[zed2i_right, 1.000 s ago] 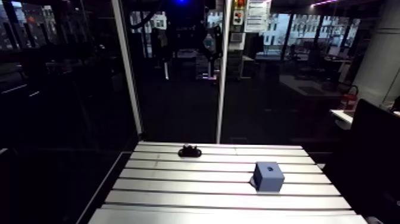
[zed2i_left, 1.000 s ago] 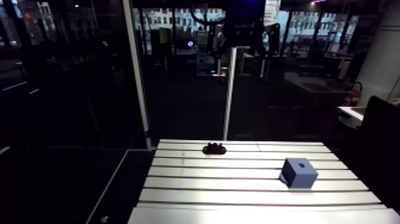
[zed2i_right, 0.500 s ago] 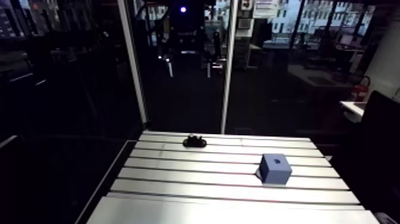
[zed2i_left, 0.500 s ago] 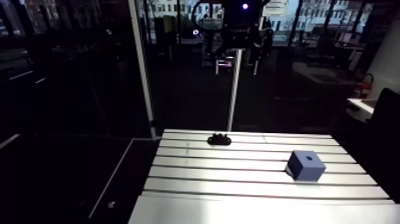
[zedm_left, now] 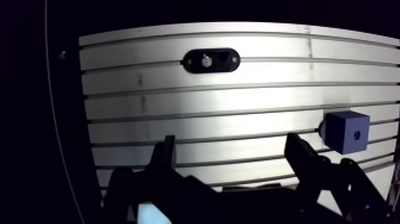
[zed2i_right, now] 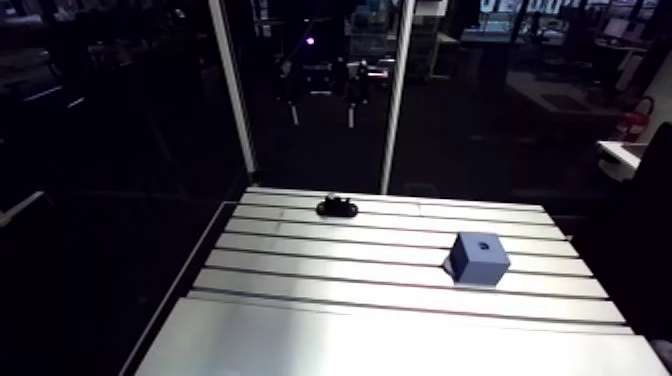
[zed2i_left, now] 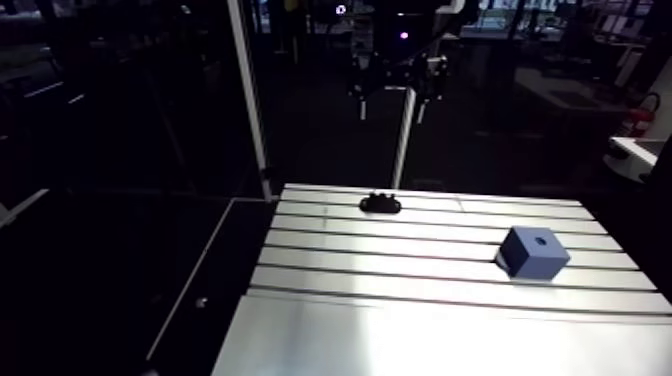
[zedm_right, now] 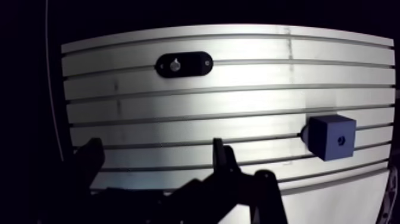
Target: Pick up the M10 bolt and insert it into the hex recess until seated.
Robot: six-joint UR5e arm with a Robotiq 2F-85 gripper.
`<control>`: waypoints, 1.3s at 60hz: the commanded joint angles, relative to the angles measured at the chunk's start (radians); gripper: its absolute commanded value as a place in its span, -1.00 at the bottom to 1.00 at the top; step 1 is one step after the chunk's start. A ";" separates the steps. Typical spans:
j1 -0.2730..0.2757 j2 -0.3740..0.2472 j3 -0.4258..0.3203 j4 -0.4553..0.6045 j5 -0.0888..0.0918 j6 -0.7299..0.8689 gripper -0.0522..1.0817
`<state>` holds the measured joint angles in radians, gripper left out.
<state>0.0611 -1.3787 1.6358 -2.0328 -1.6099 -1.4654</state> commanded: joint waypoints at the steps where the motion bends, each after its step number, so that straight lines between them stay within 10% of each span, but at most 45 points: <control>1: 0.003 0.077 0.073 -0.244 0.000 0.010 -0.90; 50: -0.001 0.191 0.097 -0.335 0.002 0.014 -0.87; 78: -0.004 0.255 0.098 -0.380 0.006 -0.014 -0.20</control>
<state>0.0578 -1.1474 1.7350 -2.4022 -1.6034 -1.4587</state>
